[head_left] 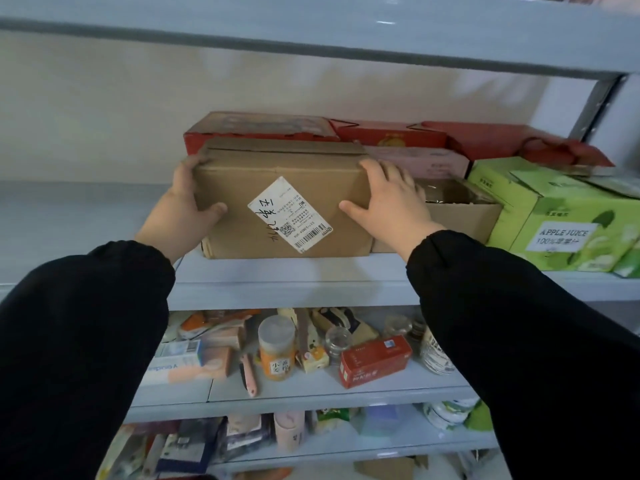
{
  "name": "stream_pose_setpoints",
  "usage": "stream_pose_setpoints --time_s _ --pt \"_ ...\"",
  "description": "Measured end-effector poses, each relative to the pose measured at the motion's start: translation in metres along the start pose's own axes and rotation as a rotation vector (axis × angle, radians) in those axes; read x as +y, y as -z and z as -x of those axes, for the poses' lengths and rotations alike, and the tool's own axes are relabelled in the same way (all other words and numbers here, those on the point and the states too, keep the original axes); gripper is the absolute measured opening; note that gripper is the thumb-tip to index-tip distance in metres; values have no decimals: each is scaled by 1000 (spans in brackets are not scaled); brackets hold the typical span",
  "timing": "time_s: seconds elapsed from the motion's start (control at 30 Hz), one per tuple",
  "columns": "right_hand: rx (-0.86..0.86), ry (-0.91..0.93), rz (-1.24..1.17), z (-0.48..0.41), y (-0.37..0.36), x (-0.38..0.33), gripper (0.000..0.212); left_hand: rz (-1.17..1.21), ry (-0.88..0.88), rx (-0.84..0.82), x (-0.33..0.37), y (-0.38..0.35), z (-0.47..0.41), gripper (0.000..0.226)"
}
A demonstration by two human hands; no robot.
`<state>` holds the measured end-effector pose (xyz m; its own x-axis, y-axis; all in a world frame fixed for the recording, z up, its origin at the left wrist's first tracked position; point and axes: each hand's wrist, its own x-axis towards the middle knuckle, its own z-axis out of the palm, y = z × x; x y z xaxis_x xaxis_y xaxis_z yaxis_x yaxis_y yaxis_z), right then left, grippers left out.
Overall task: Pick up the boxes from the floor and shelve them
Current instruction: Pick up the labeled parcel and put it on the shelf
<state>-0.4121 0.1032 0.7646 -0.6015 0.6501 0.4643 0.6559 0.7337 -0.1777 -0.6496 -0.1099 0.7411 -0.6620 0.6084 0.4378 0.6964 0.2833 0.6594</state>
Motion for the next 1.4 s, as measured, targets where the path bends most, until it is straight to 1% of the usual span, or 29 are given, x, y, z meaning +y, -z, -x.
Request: stream_pose_setpoints --time_s 0.2,0.37,0.47,0.57,0.63,0.67,0.7,0.73,0.77,0.8,0.83,0.87,0.9,0.93,1.0,1.03,1.07,1.13,1.2,1.23,1.27,1.3,1.33,1.4 --pt "-81 33 32 -25 -3 11 77 -72 63 36 10 -15 -13 76" --pt "-159 27 -47 -38 -13 22 80 -102 165 61 28 -29 -19 80" --pt "-172 35 -36 -46 -16 27 81 -147 197 95 28 -35 -23 81" --pt "-166 57 -33 -51 -18 32 83 -136 185 101 33 -40 -23 81" --pt "-172 44 -48 -49 -20 31 84 -113 219 84 36 -42 -26 85" --pt "-173 40 -50 -47 -21 30 87 -140 237 101 37 -42 -26 88" --pt "-164 49 -49 -44 -20 29 92 -198 204 159 37 -42 -24 89" --pt "-141 70 -54 -41 -15 29 96 -261 87 247 39 -45 -21 87" --pt "-95 94 -71 -34 -7 31 99 -303 -94 337 45 -50 -15 84" --pt "-26 114 -90 -24 4 34 98 -314 -295 378 52 -57 -10 79" --pt "52 128 -99 -11 13 41 95 -292 -477 359 62 -67 -6 75" --pt "118 136 -92 5 21 47 90 -259 -616 300 69 -80 -2 69" --pt "154 133 -75 24 24 55 84 -234 -710 218 75 -94 2 63" --pt "165 111 -50 46 26 63 77 -214 -761 111 83 -108 7 58" --pt "126 -14 34 90 25 81 62 -189 -784 -162 102 -135 19 50" --pt "39 -116 92 111 26 88 54 -186 -797 -279 112 -149 25 46" --pt "-104 -237 151 132 29 93 49 -189 -830 -383 124 -165 32 45" --pt "-429 -438 242 176 38 102 45 -204 -954 -583 151 -196 53 45" --pt "-715 -603 258 226 51 108 53 -302 -1082 -878 180 -223 86 43" --pt "-827 -688 240 253 56 110 58 -418 -1156 -1053 196 -234 108 45" --pt "-904 -781 207 281 62 112 62 -566 -1234 -1213 211 -243 133 52" --pt "-945 -875 167 311 68 113 64 -682 -1307 -1335 226 -250 161 57" --pt "-952 -957 130 341 74 115 64 -717 -1371 -1422 241 -257 191 59" --pt "-918 -1088 87 401 86 122 65 -602 -1463 -1533 269 -266 249 57"
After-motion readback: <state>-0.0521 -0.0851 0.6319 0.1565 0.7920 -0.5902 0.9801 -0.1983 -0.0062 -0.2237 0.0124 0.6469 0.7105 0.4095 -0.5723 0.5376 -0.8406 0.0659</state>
